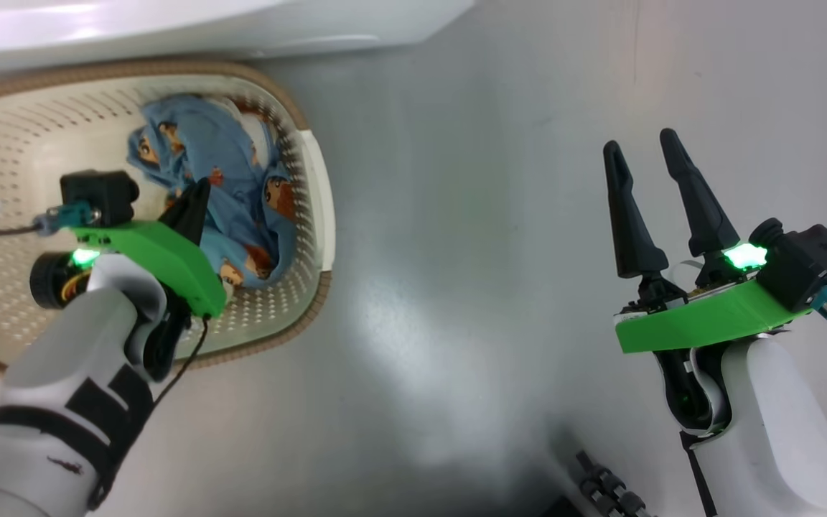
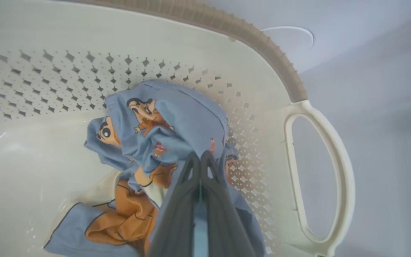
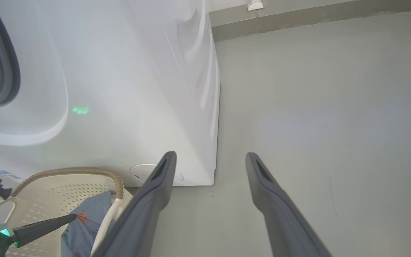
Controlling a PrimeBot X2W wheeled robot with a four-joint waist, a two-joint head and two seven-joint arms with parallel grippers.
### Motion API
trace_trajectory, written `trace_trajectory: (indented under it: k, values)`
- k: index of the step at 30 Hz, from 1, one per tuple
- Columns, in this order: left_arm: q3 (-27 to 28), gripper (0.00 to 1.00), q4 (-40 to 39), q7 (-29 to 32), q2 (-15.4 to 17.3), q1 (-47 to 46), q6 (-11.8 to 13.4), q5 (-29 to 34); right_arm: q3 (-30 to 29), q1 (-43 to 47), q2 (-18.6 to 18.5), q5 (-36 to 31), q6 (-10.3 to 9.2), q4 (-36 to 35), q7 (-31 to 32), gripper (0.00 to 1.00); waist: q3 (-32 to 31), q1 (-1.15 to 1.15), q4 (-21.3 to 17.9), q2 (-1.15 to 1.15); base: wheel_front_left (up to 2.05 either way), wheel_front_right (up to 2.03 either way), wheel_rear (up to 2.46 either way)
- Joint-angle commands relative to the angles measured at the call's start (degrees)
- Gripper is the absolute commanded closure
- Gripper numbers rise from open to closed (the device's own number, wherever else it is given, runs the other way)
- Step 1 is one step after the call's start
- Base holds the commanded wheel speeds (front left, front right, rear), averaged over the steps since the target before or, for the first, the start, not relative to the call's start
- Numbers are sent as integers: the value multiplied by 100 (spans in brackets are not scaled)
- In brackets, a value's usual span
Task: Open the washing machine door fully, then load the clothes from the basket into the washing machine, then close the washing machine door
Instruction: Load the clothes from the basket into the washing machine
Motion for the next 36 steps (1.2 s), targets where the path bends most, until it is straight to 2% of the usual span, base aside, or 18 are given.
trace_trajectory:
  k: [1, 15, 24, 36]
  values:
    - [214, 100, -85, -37, 144, 257, -9, 100, 144, 178, -23, 33, 9, -77, -27, 0, -247, 0, 163, 0, 0, 0, 0]
    - [1916, 100, -651, -37, 165, 1404, -9, 1074, 249, 316, -352, 251, 9, 404, -27, 0, -1490, 0, 618, 0, 0, 0, 0]
    - [2729, 100, -1186, -37, 158, 2011, -9, 1717, 205, 610, -480, 378, 9, 597, -27, 0, -2117, 0, 761, 0, 0, 0, 0]
    - [3691, 100, -2337, -37, 168, 2797, -9, 2610, 0, 1066, -662, 494, 9, 673, -27, 0, -2764, 0, 882, 0, 0, 0, 0]
